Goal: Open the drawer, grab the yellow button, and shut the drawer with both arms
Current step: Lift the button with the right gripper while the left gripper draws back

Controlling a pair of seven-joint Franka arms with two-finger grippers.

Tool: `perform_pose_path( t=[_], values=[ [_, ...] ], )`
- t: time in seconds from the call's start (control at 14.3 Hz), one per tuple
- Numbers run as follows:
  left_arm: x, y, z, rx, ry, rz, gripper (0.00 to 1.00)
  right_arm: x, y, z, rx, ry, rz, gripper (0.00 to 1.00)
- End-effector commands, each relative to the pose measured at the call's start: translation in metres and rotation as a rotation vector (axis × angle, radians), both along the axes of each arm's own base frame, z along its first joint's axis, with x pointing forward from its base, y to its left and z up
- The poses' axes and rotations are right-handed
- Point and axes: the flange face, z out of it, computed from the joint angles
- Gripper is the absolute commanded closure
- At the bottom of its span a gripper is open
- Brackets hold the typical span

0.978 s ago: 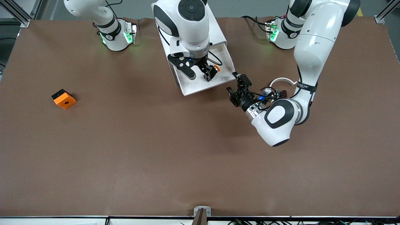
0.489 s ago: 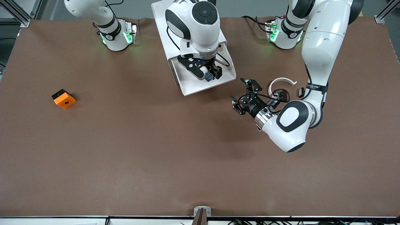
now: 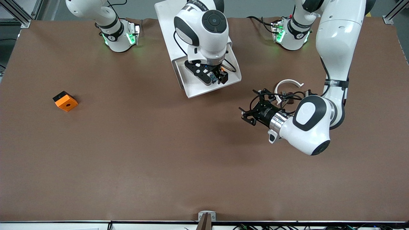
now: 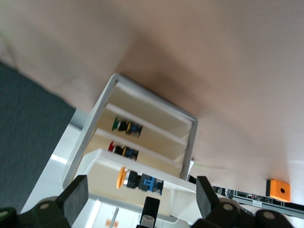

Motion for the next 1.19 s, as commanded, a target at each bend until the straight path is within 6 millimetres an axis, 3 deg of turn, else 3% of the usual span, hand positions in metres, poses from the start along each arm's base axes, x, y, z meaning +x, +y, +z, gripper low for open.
perform_pose_path(
  t=[0.0,0.28,0.56,0.7,1.12],
  values=[
    [0.006,0.003,0.022,-0.010,-0.190,-0.066,0.00,-0.002,0.010,0.002,0.009,-0.021,0.001,0.00],
    [0.016,-0.001,0.039,0.010,-0.401,-0.151,0.00,-0.003,0.015,-0.004,0.019,-0.030,0.004,0.00],
    [0.016,-0.019,0.051,0.106,-0.585,-0.283,0.00,-0.006,0.018,-0.005,0.011,-0.038,0.013,0.00],
    [0.012,-0.028,0.074,0.161,-0.681,-0.362,0.00,-0.006,0.017,-0.005,0.009,-0.038,0.017,0.00],
    [0.009,-0.061,0.086,0.218,-0.846,-0.455,0.00,-0.004,0.016,-0.006,-0.007,-0.056,0.025,0.00]
  ],
)
